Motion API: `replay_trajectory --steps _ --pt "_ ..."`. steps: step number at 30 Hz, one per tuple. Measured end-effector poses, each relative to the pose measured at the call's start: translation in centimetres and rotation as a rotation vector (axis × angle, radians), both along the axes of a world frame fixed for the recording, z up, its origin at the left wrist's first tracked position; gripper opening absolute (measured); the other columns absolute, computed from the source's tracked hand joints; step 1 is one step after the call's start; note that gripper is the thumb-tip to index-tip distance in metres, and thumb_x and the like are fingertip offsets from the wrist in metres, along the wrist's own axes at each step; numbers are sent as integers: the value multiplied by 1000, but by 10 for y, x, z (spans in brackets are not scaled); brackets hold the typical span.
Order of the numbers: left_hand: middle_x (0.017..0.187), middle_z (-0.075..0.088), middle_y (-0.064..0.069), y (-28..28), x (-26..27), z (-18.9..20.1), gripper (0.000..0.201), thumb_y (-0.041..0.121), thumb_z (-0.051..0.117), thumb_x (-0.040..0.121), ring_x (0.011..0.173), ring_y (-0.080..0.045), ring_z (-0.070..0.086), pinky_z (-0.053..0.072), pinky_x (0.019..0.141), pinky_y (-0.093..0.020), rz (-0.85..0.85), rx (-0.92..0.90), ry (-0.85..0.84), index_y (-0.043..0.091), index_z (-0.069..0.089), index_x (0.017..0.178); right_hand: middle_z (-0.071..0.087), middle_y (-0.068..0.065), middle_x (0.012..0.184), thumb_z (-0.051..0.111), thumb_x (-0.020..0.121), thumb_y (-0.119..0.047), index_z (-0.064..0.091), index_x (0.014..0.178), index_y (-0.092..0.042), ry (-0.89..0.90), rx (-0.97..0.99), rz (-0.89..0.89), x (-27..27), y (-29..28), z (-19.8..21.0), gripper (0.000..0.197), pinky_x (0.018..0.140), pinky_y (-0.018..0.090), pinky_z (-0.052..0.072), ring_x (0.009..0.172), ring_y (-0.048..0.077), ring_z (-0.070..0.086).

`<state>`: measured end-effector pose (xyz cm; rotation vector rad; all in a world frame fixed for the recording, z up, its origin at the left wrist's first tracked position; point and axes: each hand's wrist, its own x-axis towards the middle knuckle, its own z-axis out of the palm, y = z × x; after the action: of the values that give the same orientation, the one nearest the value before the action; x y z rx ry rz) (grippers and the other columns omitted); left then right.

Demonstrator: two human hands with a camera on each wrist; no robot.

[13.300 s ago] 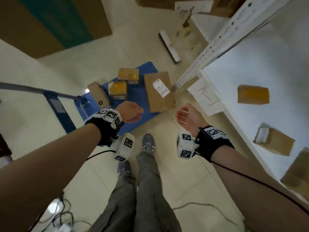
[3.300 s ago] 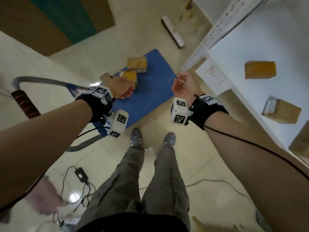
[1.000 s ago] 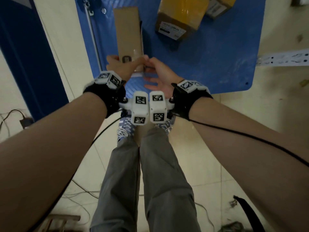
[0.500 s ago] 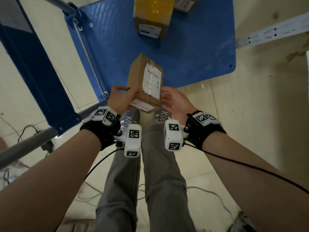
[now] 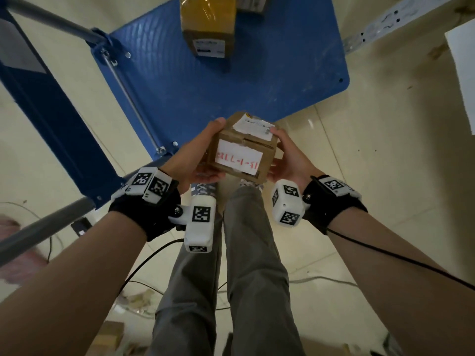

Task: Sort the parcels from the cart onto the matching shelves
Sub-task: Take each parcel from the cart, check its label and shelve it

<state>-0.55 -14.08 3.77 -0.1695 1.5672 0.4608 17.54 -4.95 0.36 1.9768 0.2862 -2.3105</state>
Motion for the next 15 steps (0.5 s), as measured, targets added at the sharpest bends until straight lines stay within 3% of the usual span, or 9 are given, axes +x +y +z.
replay_trajectory --steps 5,7,10,13,15 --pt "86 77 -2 7 3 7 76 84 51 74 78 -20 76 60 65 -29 -145 22 43 19 69 109 77 17 79 65 93 -42 69 97 -12 35 -125 -233 8 -12 6 30 55 33 61 68 28 76" --pt "97 75 -4 10 7 7 76 79 58 74 81 -21 75 62 67 -35 -152 56 56 19 59 122 76 20 88 65 92 -41 64 105 -11 26 -130 -307 12 -18 4 32 69 38 63 83 32 76" --pt "117 67 -4 16 17 1 85 59 75 75 95 -21 72 63 73 -43 -55 111 89 26 33 140 68 24 111 61 92 -34 59 118 -6 49 -131 -454 14 -29 0 38 93 50 56 117 38 64" --pt "120 60 3 20 27 -4 100 45 85 71 102 -17 68 62 75 -43 19 162 132 27 21 145 62 25 132 54 94 -26 55 139 -11 144 -91 -547 15 -38 -6 48 95 58 53 122 43 61" --pt "122 56 5 22 34 -7 105 43 87 69 104 -17 67 62 78 -43 21 190 162 27 17 146 62 24 133 52 94 -23 54 142 -15 187 -45 -588 15 -41 -8 49 93 58 54 115 43 66"
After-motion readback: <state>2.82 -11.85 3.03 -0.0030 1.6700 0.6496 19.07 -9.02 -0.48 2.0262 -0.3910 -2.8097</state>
